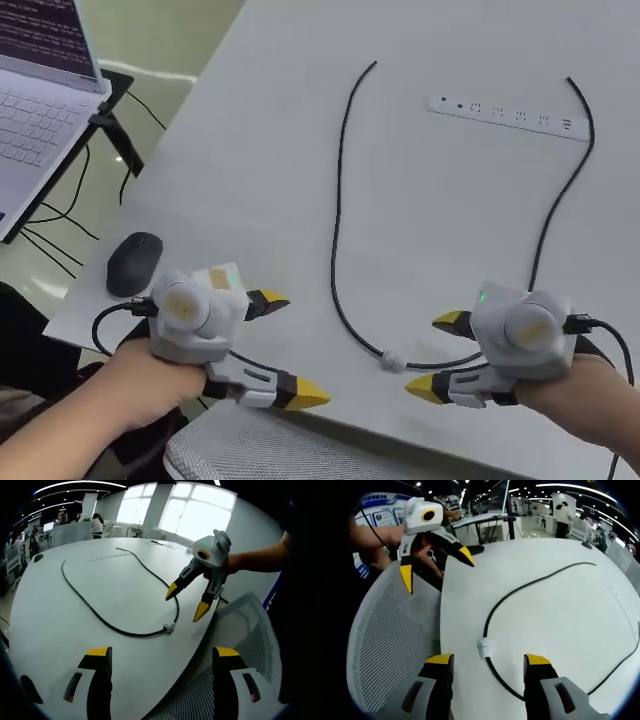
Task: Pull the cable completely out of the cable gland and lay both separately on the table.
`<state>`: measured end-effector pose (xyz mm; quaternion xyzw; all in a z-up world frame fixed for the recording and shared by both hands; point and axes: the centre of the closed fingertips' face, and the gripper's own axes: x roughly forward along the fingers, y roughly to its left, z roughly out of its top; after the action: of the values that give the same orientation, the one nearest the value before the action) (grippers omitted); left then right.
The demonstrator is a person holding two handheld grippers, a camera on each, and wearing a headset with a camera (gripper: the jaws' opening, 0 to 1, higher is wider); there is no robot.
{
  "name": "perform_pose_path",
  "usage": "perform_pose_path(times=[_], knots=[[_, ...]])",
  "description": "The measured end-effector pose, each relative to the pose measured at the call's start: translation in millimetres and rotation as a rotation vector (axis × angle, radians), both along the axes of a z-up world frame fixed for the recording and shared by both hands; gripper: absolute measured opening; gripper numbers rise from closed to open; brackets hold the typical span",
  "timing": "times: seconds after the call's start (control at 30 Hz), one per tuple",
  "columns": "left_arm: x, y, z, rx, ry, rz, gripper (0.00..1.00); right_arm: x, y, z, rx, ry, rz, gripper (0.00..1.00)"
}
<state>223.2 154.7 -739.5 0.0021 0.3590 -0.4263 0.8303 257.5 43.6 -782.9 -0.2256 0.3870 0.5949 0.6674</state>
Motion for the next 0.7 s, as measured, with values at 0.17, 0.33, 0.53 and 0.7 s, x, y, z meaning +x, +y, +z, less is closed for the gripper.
perform_pose_path(times=[0.17,0.33,0.53,0.7], knots=[[0.7,3.5,-1.7,0.008,0.006,0.000,0.80,0.4,5.5,-7.8,-0.017,0.002,0.015,0.52],[2.3,7.6,-2.8,0.009,0.001,0.007,0.80,-1.0,10.6,-15.1,-0.029,0.008,0.033,0.51],[2.4,9.1,-4.9,0.006,0.008,0.004,0.79,-4.8,12.2,-24.3,-0.059,0.018,0.061,0.45],[1.2,9.3,-6.6,0.019,0.004,-0.007,0.79,-7.1,12.6,-28.8,-0.076,0.019,0.079,0.38]])
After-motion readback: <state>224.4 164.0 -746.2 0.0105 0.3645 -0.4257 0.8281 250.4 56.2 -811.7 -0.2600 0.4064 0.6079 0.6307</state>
